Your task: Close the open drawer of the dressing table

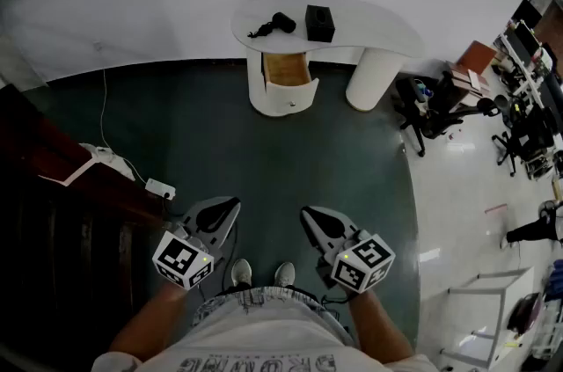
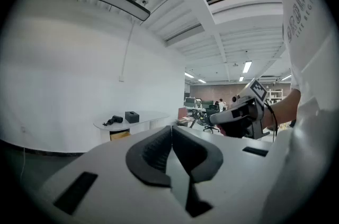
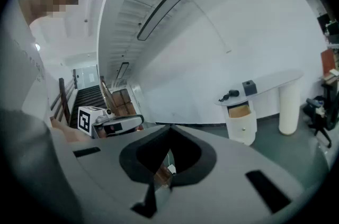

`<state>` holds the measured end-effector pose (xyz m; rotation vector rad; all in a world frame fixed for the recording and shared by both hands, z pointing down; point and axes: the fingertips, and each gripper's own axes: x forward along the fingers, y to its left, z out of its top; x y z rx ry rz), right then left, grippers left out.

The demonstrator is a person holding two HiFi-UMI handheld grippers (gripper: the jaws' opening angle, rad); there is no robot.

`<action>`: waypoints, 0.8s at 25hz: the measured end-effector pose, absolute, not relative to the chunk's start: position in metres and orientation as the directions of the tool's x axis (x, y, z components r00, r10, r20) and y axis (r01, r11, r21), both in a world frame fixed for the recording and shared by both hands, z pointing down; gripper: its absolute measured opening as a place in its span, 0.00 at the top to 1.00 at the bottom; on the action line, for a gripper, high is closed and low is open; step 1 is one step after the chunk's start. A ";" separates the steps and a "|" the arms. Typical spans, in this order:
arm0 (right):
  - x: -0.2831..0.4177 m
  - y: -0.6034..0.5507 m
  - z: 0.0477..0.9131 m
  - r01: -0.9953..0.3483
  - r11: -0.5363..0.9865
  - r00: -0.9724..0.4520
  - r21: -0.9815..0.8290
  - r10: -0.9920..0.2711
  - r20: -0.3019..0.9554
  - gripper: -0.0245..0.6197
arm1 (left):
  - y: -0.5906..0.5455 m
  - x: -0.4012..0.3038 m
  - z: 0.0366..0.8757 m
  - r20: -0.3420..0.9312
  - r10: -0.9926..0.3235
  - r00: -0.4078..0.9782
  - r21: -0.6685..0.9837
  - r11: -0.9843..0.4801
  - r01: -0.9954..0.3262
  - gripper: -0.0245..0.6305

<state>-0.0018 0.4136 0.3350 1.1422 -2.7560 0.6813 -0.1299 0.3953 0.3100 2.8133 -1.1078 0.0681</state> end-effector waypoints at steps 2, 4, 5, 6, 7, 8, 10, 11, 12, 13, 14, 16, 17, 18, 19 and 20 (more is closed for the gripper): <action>-0.001 0.415 0.339 -0.685 0.626 -0.722 -0.373 -0.653 0.231 0.95 | 0.397 -0.128 0.311 0.087 -0.675 0.733 0.093 -0.727 -0.680 0.93; 0.000 0.416 0.340 -0.683 0.628 -0.724 -0.373 -0.651 0.229 0.95 | 0.399 -0.126 0.311 0.085 -0.674 0.734 0.094 -0.728 -0.680 0.93; 0.001 0.417 0.340 -0.683 0.629 -0.724 -0.373 -0.651 0.229 0.95 | 0.400 -0.125 0.312 0.084 -0.675 0.733 0.094 -0.727 -0.680 0.93; 0.002 0.417 0.340 -0.682 0.628 -0.724 -0.374 -0.651 0.227 0.95 | 0.401 -0.124 0.312 0.084 -0.675 0.733 0.094 -0.727 -0.680 0.93; 0.002 0.417 0.341 -0.683 0.626 -0.723 -0.376 -0.653 0.226 0.95 | 0.402 -0.123 0.313 0.085 -0.675 0.733 0.095 -0.727 -0.680 0.93; 0.003 0.418 0.341 -0.684 0.624 -0.721 -0.378 -0.655 0.226 0.95 | 0.403 -0.122 0.314 0.086 -0.675 0.732 0.094 -0.726 -0.681 0.93; 0.004 0.418 0.342 -0.687 0.621 -0.718 -0.378 -0.658 0.226 0.95 | 0.404 -0.120 0.314 0.089 -0.675 0.732 0.093 -0.726 -0.681 0.93; 0.005 0.418 0.342 -0.688 0.620 -0.717 -0.376 -0.658 0.228 0.95 | 0.404 -0.119 0.314 0.090 -0.675 0.732 0.092 -0.726 -0.681 0.93; 0.006 0.419 0.343 -0.689 0.620 -0.717 -0.375 -0.659 0.228 0.95 | 0.405 -0.117 0.314 0.091 -0.675 0.732 0.091 -0.726 -0.681 0.93; 0.007 0.419 0.344 -0.688 0.621 -0.718 -0.375 -0.659 0.227 0.95 | 0.405 -0.116 0.314 0.093 -0.675 0.732 0.090 -0.726 -0.682 0.93; 0.008 0.420 0.344 -0.689 0.621 -0.717 -0.375 -0.659 0.227 0.95 | 0.406 -0.115 0.314 0.095 -0.676 0.731 0.090 -0.726 -0.682 0.93; 0.011 0.422 0.344 -0.691 0.619 -0.715 -0.373 -0.659 0.232 0.95 | 0.408 -0.112 0.313 0.097 -0.675 0.731 0.090 -0.726 -0.682 0.93; 0.012 0.422 0.344 -0.692 0.618 -0.715 -0.372 -0.659 0.233 0.95 | 0.409 -0.110 0.313 0.098 -0.675 0.731 0.090 -0.726 -0.682 0.93; 0.013 0.423 0.344 -0.692 0.619 -0.715 -0.372 -0.659 0.234 0.95 | 0.409 -0.109 0.313 0.099 -0.675 0.731 0.090 -0.726 -0.682 0.93; 0.013 0.423 0.344 -0.692 0.619 -0.715 -0.371 -0.659 0.235 0.95 | 0.410 -0.107 0.314 0.100 -0.674 0.732 0.090 -0.727 -0.681 0.93; 0.014 0.424 0.344 -0.693 0.619 -0.714 -0.369 -0.658 0.237 0.95 | 0.411 -0.106 0.314 0.100 -0.673 0.733 0.089 -0.727 -0.680 0.93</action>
